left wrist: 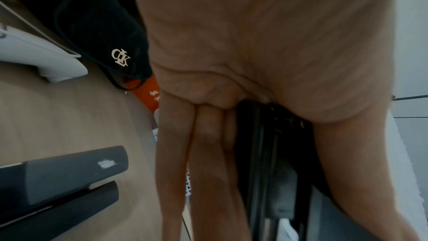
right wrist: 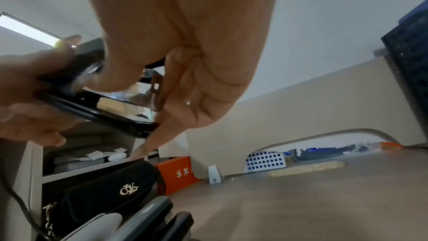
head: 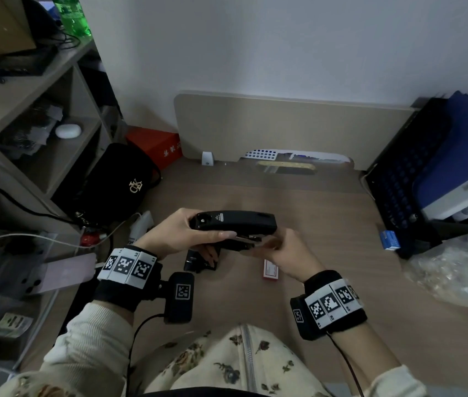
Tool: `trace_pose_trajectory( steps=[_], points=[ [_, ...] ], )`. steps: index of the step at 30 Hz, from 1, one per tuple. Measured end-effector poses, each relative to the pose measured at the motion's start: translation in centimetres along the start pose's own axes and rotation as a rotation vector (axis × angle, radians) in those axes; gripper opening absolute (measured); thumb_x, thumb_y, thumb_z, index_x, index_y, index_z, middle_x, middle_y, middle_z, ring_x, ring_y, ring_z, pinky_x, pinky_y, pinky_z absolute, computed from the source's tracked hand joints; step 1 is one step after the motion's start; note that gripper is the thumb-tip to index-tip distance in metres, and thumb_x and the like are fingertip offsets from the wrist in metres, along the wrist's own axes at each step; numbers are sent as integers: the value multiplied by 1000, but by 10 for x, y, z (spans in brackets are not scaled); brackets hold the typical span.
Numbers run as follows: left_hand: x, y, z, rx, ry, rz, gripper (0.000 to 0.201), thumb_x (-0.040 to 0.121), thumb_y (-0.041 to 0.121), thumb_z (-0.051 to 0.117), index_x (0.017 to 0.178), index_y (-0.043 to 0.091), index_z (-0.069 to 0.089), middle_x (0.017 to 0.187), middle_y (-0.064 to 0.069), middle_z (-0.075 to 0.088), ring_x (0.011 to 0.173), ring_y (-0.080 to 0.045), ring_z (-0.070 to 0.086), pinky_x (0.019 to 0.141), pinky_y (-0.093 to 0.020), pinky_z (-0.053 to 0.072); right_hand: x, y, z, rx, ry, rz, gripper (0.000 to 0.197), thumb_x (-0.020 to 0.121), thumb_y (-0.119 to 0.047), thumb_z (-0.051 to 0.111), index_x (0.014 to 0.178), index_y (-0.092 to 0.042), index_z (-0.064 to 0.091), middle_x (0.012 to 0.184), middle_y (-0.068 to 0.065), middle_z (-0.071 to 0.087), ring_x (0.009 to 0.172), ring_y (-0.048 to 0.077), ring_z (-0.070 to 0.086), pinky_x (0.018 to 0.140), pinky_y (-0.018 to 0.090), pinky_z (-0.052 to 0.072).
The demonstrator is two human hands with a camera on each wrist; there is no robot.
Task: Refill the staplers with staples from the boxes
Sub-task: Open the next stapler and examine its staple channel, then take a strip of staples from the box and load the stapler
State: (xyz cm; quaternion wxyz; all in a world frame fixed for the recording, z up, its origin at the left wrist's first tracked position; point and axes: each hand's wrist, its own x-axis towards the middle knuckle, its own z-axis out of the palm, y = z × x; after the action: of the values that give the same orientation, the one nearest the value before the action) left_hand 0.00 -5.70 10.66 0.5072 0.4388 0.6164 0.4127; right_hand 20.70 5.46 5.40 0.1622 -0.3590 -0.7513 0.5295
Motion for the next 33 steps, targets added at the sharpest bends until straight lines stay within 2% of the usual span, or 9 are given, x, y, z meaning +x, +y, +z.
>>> trace_pose_trajectory(
  steps=[4,7,10,13,16,22,27,30,33],
  points=[
    [-2,-5,0,-34,-55,-12,25,80,10,73,104,5,71,85,-9,76,74,-21,74,70,-35,62,-4,0,-1,13,28,-47,25,68,-11,82,89,-23,74,83,-5,75,78,6,70,73,22,54],
    [-2,-15,-4,31,-39,-13,35,67,29,82,94,9,75,86,-10,75,80,-23,73,78,-38,60,-8,8,-4,-75,42,-70,13,73,-6,77,84,-10,73,75,-8,69,64,3,67,63,14,49],
    [-5,-29,-4,96,-52,4,27,62,40,83,83,25,78,72,0,71,68,-14,65,65,-28,50,-10,22,-6,-163,60,-85,12,74,-9,77,85,-13,74,79,2,70,69,15,66,67,27,53],
    [-4,-49,-2,180,-34,-27,31,65,41,85,90,24,76,74,-3,71,69,-16,64,66,-31,49,-14,36,-8,-293,29,-58,14,74,-13,78,88,-13,76,84,5,72,77,20,64,75,34,52],
    [-4,-71,-1,433,-53,-69,33,61,54,78,87,34,73,73,10,69,71,-5,63,69,-30,48,-21,54,-9,-389,-1,-26,14,72,-20,79,85,-17,76,83,4,71,81,23,63,77,37,50],
    [-2,-101,10,523,-34,-143,24,73,30,82,95,31,71,81,13,68,77,2,61,69,-13,44,-30,96,-8,-488,-26,147,15,76,-29,76,90,-27,74,87,-12,69,77,7,61,77,30,52],
    [5,-125,22,561,-63,-205,32,75,26,80,107,29,71,93,10,69,87,-2,62,75,-16,43,-37,113,1,-578,-39,249,16,81,-34,70,96,-32,72,98,-12,69,84,5,61,71,21,43],
    [10,-133,25,580,-76,-239,42,77,23,78,116,29,68,101,8,70,94,-5,61,77,-14,42,-37,117,4,-633,-59,273,19,83,-34,66,101,-33,71,103,-12,69,95,8,62,76,21,45],
    [14,-138,30,646,-82,-286,41,78,21,77,118,26,67,97,9,64,94,-6,57,80,-17,39,-35,119,7,-630,-58,295,19,84,-33,65,103,-31,71,105,-12,68,97,8,61,77,21,43]
  ],
)
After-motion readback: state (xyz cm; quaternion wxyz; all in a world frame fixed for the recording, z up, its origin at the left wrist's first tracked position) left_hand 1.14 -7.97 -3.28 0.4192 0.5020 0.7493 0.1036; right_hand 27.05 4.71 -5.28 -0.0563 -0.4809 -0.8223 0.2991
